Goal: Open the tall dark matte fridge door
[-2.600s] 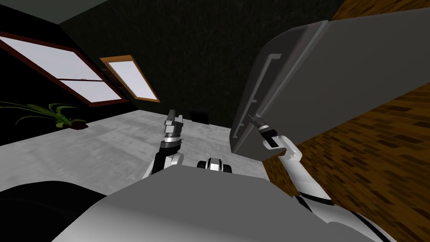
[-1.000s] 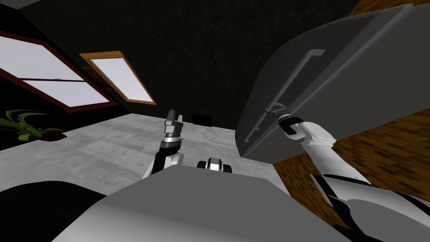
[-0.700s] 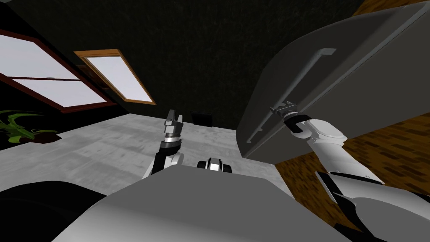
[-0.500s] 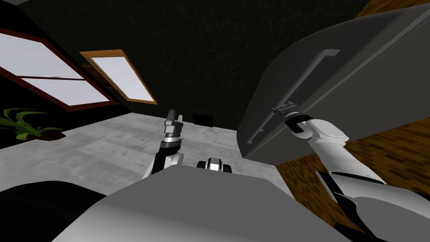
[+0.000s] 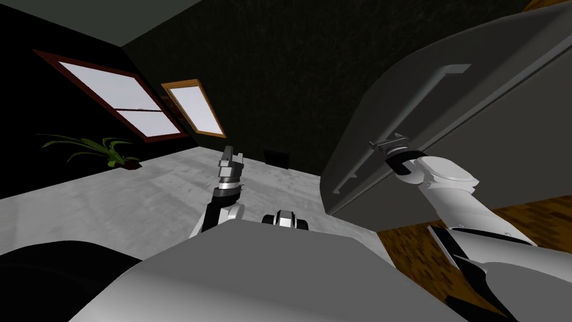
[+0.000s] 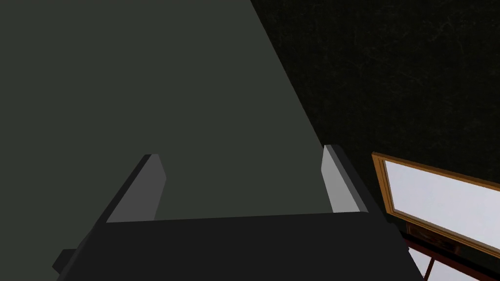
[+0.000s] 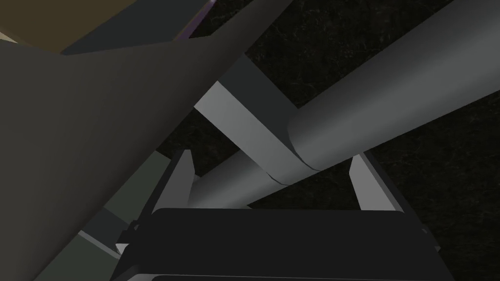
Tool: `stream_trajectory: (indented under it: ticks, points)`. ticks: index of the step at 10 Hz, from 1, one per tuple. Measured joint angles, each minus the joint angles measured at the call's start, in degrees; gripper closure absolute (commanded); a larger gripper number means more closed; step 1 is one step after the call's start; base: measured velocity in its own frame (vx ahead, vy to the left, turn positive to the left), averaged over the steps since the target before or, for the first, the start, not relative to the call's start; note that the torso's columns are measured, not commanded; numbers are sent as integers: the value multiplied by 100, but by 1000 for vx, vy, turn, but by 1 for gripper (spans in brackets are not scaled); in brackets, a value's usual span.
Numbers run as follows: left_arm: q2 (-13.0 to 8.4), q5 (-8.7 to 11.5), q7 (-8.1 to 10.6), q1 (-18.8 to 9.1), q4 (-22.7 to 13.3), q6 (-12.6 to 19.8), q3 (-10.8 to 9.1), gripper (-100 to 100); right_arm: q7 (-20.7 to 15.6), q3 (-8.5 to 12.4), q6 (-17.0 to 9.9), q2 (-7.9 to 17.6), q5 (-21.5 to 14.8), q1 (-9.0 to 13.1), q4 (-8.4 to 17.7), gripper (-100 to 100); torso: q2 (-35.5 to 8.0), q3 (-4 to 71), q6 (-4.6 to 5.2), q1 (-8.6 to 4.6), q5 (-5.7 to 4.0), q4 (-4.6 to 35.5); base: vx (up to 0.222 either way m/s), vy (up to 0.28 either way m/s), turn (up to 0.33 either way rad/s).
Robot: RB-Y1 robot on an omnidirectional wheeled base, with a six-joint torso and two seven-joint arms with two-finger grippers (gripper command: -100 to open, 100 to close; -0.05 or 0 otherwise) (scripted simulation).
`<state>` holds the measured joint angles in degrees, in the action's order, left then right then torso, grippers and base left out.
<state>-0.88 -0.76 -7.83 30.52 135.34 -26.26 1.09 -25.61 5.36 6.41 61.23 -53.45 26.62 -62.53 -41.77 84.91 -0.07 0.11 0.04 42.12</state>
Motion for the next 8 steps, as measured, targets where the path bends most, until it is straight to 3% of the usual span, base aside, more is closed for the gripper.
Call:
stream_trajectory:
  ticks: [3, 6, 8]
  points:
    - [0, 0, 0, 2, 1, -1, 0, 0, 52, 11, 47, -38, 74, -140, -345, 100, -46, -33, 20, -10, -15, -1, 84, 46, -206]
    - [0, 0, 0, 1, 0, 0, 0, 0, -105, 161, 334, -252, 65, -111, -397, 100, -58, -42, 32, -32, -30, -4, 49, 28, -131]
    - [1, 0, 0, 0, 0, 0, 1, 0, -102, 179, 314, -202, 75, -108, -357, 100, -42, -30, 10, 1, -11, 5, 71, 147, -7]
